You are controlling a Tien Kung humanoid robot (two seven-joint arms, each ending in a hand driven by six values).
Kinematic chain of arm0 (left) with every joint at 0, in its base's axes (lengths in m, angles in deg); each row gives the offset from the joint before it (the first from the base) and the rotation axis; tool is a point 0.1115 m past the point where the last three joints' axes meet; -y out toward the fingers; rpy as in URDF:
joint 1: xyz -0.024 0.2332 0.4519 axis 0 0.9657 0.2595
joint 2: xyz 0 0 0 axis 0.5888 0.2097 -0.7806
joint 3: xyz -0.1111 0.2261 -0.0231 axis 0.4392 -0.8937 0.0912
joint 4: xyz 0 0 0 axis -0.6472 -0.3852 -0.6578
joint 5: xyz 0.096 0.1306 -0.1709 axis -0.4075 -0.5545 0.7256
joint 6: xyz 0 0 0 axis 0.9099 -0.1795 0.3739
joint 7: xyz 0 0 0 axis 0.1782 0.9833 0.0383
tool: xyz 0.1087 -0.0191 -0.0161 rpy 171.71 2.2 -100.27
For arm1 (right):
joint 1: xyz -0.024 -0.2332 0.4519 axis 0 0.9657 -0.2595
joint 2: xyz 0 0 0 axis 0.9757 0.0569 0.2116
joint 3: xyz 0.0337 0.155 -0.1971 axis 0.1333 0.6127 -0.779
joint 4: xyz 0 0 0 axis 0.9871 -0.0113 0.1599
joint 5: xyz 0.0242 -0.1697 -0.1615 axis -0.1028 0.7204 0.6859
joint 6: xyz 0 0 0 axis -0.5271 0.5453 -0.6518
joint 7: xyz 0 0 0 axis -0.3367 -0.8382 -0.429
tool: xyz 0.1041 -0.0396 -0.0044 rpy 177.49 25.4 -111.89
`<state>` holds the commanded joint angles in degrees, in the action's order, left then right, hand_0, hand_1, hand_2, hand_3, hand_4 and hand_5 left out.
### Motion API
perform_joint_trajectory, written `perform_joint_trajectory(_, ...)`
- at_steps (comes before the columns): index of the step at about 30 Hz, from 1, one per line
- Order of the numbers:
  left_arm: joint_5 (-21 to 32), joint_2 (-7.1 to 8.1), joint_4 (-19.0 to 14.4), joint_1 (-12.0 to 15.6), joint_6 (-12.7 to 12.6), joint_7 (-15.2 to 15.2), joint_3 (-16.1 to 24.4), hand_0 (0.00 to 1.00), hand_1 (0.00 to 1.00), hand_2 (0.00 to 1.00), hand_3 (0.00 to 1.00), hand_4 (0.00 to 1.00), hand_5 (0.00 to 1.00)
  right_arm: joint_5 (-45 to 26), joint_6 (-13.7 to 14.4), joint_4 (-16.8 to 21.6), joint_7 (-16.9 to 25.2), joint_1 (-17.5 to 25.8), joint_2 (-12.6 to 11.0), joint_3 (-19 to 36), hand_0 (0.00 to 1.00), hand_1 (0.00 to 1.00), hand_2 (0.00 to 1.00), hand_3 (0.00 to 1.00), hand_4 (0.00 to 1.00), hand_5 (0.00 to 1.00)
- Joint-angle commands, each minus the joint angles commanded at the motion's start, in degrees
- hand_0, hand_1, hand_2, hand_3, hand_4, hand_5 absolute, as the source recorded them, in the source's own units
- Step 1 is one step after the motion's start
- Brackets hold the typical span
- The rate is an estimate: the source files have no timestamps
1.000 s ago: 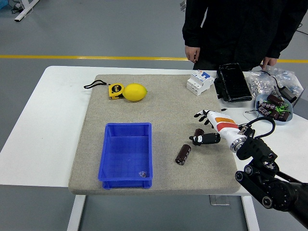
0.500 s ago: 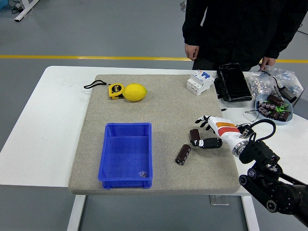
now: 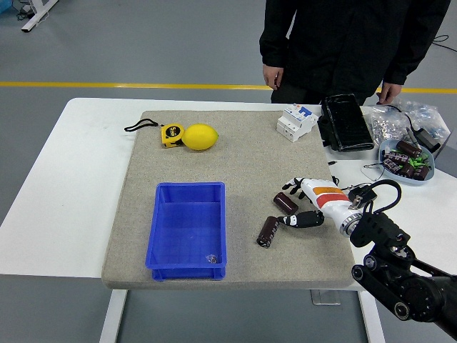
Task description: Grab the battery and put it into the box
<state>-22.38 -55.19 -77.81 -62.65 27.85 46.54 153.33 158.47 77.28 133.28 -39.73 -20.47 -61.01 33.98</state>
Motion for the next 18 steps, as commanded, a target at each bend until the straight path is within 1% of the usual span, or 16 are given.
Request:
perform_joint_trajectory(4, 0.36, -0.02, 0.00, -0.31, 0.01, 0.00, -0.33, 0.727, 0.683, 0.688, 0.592, 0.637, 0.567, -0.06, 1.10, -0.86, 0.44, -0.32, 0.27, -0.08, 0.436, 0.567, 0.646, 0.736, 0.998, 0.449)
perform_joint_trajectory(5, 0.42, -0.04, 0.00, -0.33, -0.02, 0.00, -0.38, 0.726, 0.684, 0.687, 0.591, 0.637, 0.567, 0.03, 1.35, -1.36, 0.60, -0.43, 0.37, -0.20, 0.417, 0.541, 0.629, 0.718, 0.998, 0.457)
perform_joint_trajectory(10, 0.73, 0.01, 0.00, -0.44, 0.06, -0.01, -0.81, 0.726, 0.684, 0.687, 0.591, 0.637, 0.567, 0.67, 1.77, -2.39, 0.80, -0.96, 0.52, -0.77, 0.417, 0.541, 0.629, 0.718, 0.998, 0.457)
perform_joint_trajectory(11, 0.74, 0.01, 0.00, -0.47, 0.06, 0.00, -0.83, 0.727, 0.685, 0.687, 0.591, 0.638, 0.569, 0.72, 1.88, -2.46, 0.85, -1.06, 0.52, -0.82, 0.362, 0.503, 0.584, 0.616, 0.998, 0.451)
perform_joint_trajectory(16, 0.69, 0.01, 0.00, -0.64, 0.10, -0.01, -0.87, 0.727, 0.685, 0.687, 0.591, 0.638, 0.569, 0.50, 2.24, -2.79, 1.16, -1.46, 0.58, -1.16, 0.362, 0.503, 0.584, 0.616, 0.998, 0.451)
perform_joint_trajectory(17, 0.74, 0.01, 0.00, -0.65, 0.11, -0.01, -0.91, 0.726, 0.684, 0.687, 0.590, 0.636, 0.566, 0.42, 2.32, -2.89, 1.23, -1.49, 0.61, -1.21, 0.309, 0.456, 0.518, 0.554, 0.960, 0.423)
perform_joint_trajectory(18, 0.79, 0.01, 0.00, -0.66, 0.12, 0.00, -1.00, 0.726, 0.684, 0.687, 0.590, 0.636, 0.566, 0.19, 2.46, -3.16, 1.38, -1.52, 0.73, -1.30, 0.309, 0.456, 0.518, 0.554, 0.960, 0.423)
